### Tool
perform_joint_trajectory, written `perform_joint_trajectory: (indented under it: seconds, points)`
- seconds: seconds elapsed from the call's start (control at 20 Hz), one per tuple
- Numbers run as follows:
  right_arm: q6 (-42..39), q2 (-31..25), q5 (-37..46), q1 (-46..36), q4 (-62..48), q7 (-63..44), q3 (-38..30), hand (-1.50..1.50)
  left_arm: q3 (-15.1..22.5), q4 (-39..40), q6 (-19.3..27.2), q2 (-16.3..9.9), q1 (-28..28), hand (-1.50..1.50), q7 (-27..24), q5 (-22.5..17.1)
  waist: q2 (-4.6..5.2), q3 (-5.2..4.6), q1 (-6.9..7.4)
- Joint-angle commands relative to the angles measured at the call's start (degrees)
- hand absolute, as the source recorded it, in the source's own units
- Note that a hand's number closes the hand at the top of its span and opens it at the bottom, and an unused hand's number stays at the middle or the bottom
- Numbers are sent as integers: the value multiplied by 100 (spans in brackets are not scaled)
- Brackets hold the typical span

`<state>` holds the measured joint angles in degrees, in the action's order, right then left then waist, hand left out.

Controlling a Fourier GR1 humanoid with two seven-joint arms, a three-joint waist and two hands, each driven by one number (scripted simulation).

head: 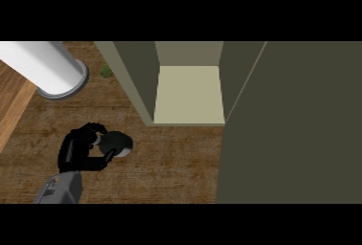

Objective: Pick up the wine, place it into the cabinet and close the cabinet

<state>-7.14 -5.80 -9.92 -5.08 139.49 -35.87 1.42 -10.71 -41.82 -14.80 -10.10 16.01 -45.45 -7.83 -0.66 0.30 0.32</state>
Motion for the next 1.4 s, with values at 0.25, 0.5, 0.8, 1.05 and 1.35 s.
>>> perform_joint_trajectory:
  seconds: [0.25, 0.5, 0.8, 1.05, 1.35]
  points:
    - [-31, -79, -535, -77, 340, -113, -357, -150, 323, -2474, 532, 207, -1737, 150, 75, 80, 37, -23, 31]
    - [180, -12, -429, -364, 400, -501, -128, -150, 568, -3826, 316, 447, -2072, 150, 1113, -383, 41, -26, 15]
    - [38, 28, -467, 75, 829, -441, -86, -150, 978, -5556, 401, 424, -2460, 150, 2507, -626, 28, -24, -17]
    - [36, -15, -545, -44, 665, -496, -139, -150, 1447, -6428, 1129, 720, -2172, 150, 3538, -269, 43, -25, -42]
    - [-218, 30, -597, 319, 588, -48, -218, -150, 2377, -6709, 1784, 1000, -1705, 150, 4337, -29, 49, -23, -94]
